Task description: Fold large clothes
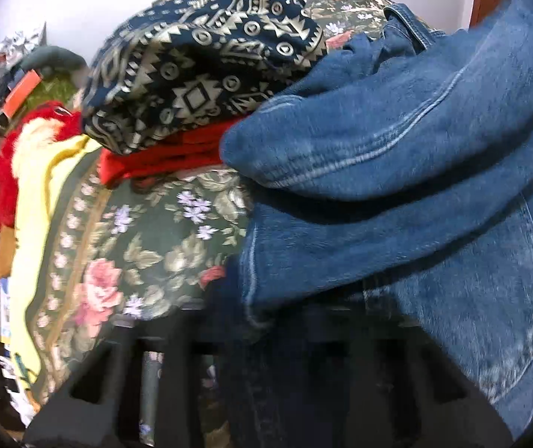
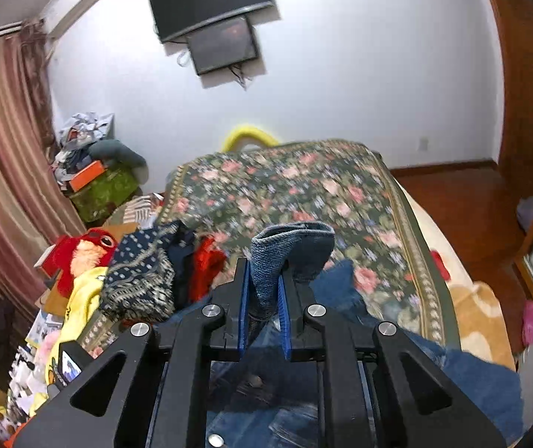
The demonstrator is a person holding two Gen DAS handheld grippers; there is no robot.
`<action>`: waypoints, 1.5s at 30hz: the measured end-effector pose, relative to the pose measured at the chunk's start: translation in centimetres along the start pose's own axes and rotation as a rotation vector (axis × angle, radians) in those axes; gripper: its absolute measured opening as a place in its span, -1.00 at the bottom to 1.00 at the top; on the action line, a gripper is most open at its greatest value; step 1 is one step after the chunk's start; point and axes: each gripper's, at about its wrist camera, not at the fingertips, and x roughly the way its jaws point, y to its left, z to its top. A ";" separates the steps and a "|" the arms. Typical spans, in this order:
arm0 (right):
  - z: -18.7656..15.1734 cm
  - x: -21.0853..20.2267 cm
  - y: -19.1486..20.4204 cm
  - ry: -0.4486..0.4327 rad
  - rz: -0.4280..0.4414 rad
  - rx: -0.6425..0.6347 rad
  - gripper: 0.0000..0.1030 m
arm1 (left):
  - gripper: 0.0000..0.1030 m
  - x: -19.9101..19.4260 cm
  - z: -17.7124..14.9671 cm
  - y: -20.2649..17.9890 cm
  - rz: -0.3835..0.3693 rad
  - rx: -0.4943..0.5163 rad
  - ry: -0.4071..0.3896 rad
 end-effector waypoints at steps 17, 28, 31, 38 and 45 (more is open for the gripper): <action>-11.7 0.0 -9.7 0.219 -0.077 0.226 -0.77 | -0.83 -4.0 -1.1 2.7 -0.051 -0.236 -0.058; -15.0 -1.2 -13.9 0.318 -0.197 0.312 -0.71 | -0.34 -3.4 -3.2 2.9 -0.005 -0.248 0.062; -15.1 -2.2 -15.2 0.320 -0.214 0.345 -0.71 | -0.17 -4.7 -3.8 3.3 0.016 -0.235 0.046; -10.8 -2.5 -11.7 0.302 -0.183 0.130 -0.20 | 0.08 -7.5 -3.1 4.2 0.059 -0.214 -0.038; -6.3 2.7 -1.0 0.321 0.099 -0.098 0.23 | 0.18 -6.7 -1.3 4.8 0.038 -0.236 -0.056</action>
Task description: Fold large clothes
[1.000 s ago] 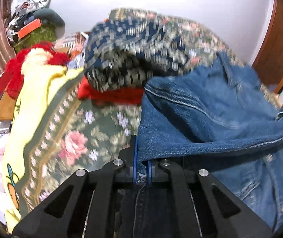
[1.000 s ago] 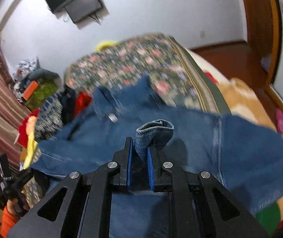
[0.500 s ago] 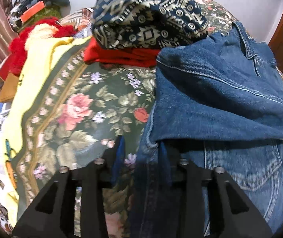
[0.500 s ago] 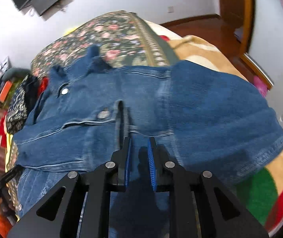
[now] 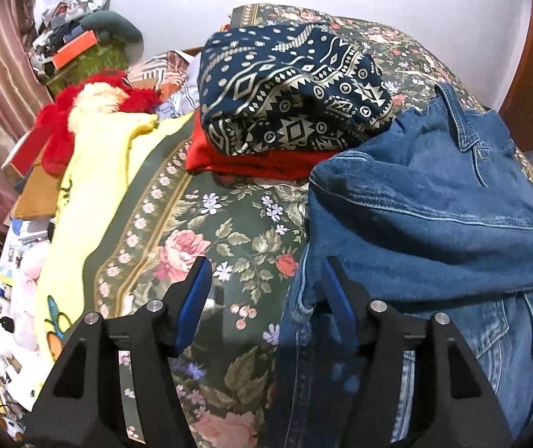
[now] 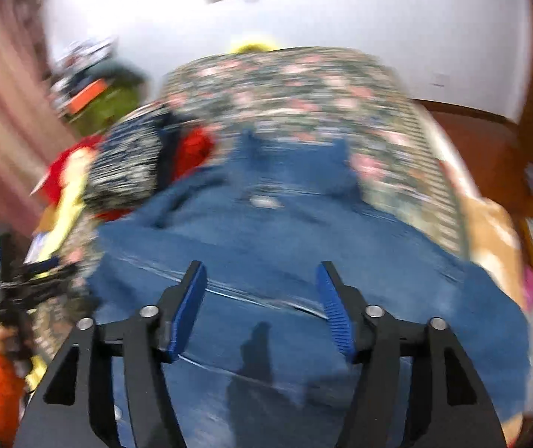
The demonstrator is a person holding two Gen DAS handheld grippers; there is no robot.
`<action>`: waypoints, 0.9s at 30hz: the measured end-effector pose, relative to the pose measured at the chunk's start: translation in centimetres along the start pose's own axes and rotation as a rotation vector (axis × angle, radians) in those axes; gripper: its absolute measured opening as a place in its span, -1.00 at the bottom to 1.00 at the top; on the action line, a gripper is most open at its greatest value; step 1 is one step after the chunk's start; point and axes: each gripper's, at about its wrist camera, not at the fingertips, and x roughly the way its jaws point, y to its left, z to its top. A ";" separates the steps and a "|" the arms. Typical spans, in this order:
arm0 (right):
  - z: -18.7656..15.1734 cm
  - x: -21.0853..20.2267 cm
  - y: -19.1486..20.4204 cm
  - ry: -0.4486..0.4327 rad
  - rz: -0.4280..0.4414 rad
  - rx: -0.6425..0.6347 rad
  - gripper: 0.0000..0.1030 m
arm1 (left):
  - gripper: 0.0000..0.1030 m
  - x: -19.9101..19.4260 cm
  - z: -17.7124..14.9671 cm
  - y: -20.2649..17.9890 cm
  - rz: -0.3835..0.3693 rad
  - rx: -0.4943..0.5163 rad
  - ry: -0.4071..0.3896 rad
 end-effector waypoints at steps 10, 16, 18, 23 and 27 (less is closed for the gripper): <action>3.8 13.3 9.8 0.264 0.179 -0.239 0.38 | 0.27 4.0 -0.1 -0.6 -0.108 -0.061 0.100; 3.6 20.2 10.0 0.470 0.182 -0.252 0.38 | 0.41 4.8 -0.8 -1.5 -0.092 -0.008 0.081; 2.9 20.9 10.1 0.476 0.191 -0.273 0.39 | 0.46 5.1 -1.2 -2.0 -0.073 0.023 0.071; 1.8 21.1 10.7 0.441 0.173 -0.312 0.31 | 0.64 5.7 -2.4 -3.7 -0.010 0.099 0.044; 0.5 20.7 11.7 0.448 0.183 -0.327 -0.44 | 0.71 6.0 -2.8 -4.4 0.015 0.118 0.038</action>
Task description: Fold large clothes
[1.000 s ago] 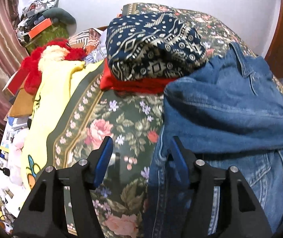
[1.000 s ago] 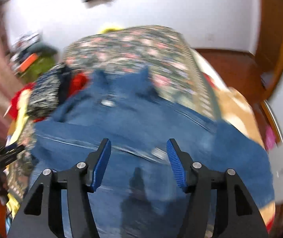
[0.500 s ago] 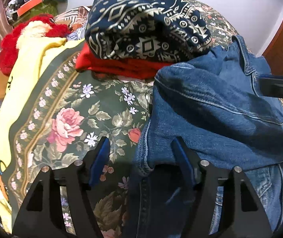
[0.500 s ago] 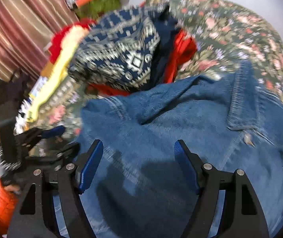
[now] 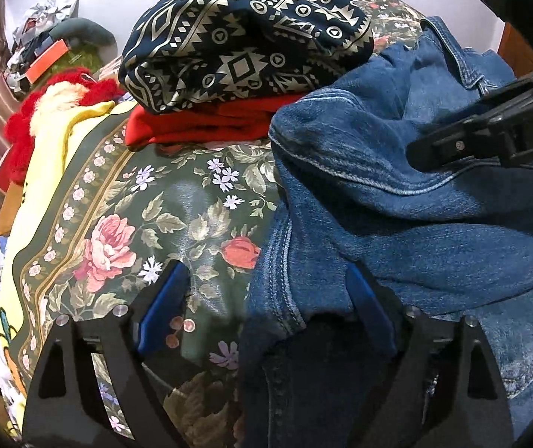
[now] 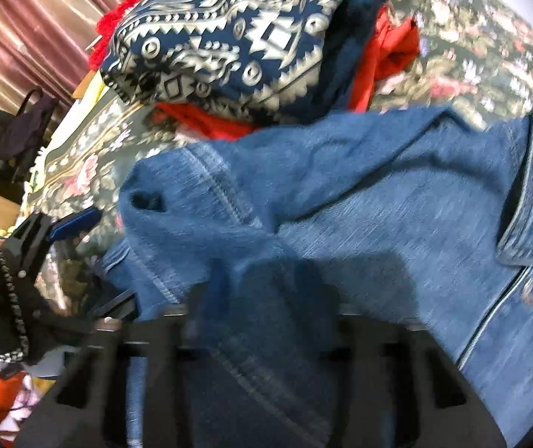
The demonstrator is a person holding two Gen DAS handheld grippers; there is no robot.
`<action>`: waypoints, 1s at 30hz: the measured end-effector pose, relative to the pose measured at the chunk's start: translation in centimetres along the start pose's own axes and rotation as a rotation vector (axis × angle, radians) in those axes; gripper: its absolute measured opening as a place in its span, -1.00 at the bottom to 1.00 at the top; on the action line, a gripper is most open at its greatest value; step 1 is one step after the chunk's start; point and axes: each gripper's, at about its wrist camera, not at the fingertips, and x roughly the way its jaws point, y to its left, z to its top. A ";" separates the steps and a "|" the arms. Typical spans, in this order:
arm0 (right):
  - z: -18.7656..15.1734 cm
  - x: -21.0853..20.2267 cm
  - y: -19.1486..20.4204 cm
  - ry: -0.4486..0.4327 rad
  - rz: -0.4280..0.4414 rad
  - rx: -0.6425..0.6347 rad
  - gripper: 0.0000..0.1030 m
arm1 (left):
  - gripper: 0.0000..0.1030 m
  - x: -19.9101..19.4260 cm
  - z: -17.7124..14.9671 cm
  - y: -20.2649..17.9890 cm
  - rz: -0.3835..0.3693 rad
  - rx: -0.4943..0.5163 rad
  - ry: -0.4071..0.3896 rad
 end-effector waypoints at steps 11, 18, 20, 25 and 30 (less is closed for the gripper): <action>-1.1 -1.7 -2.4 -0.075 -0.150 0.050 -0.99 | 0.71 -0.1 0.1 0.4 -0.005 -0.011 0.013; -3.0 -4.5 -3.7 -0.133 -0.210 0.075 -0.90 | 0.70 -2.6 2.4 2.5 -0.102 -0.094 0.033; -3.7 -6.0 -4.3 -0.142 -0.200 0.100 -0.80 | 0.70 -3.8 3.9 3.3 -0.151 -0.134 -0.001; -7.0 -9.8 -5.5 -0.226 -0.238 0.156 0.07 | 0.15 -3.3 7.6 4.2 -0.338 -0.220 0.023; -11.0 -11.9 -6.3 -0.244 -0.269 0.175 0.16 | -0.52 1.8 9.0 3.0 -0.449 -0.295 0.203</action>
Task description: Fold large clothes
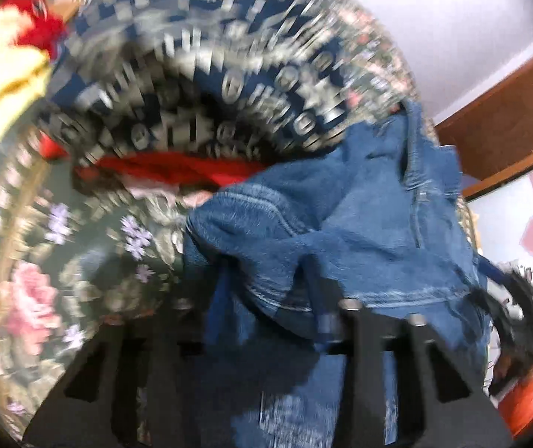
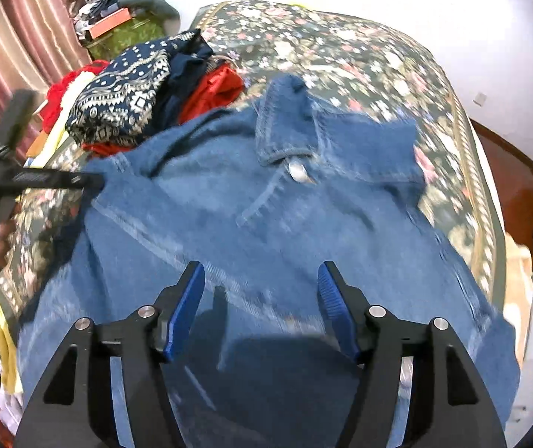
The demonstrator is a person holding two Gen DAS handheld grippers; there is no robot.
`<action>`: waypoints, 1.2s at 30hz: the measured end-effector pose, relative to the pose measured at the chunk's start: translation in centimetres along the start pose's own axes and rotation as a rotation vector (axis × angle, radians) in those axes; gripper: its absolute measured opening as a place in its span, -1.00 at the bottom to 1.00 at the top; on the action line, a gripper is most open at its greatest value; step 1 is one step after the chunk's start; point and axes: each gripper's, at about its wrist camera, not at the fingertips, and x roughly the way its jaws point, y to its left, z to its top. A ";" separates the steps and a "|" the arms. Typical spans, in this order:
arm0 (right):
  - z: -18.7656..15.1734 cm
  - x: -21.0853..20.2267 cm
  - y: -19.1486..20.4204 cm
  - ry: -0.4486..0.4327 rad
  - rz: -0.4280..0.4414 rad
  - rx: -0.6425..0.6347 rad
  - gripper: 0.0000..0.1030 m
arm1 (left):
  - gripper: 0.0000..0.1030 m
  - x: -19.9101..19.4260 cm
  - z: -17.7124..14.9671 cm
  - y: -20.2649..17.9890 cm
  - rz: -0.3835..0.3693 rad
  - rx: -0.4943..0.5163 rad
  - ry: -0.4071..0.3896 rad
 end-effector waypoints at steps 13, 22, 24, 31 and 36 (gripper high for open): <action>-4.8 0.2 -3.9 0.034 0.050 0.143 0.18 | -0.47 1.3 2.0 -2.5 0.103 0.022 -0.062; -6.3 -4.9 -7.2 -0.061 -0.002 0.260 0.24 | 0.06 1.8 0.6 -2.5 0.205 0.082 -0.041; -6.9 -5.9 -8.5 -0.082 -0.023 0.314 0.29 | 0.09 1.2 0.0 -3.3 0.233 0.132 -0.047; -10.1 -6.5 -12.3 -0.053 -0.102 0.493 0.38 | 0.29 0.9 -3.4 -4.8 0.283 0.241 -0.075; -12.3 -6.3 -12.6 -0.021 -0.094 0.556 0.38 | 0.56 1.2 -4.4 -4.2 0.341 0.209 -0.130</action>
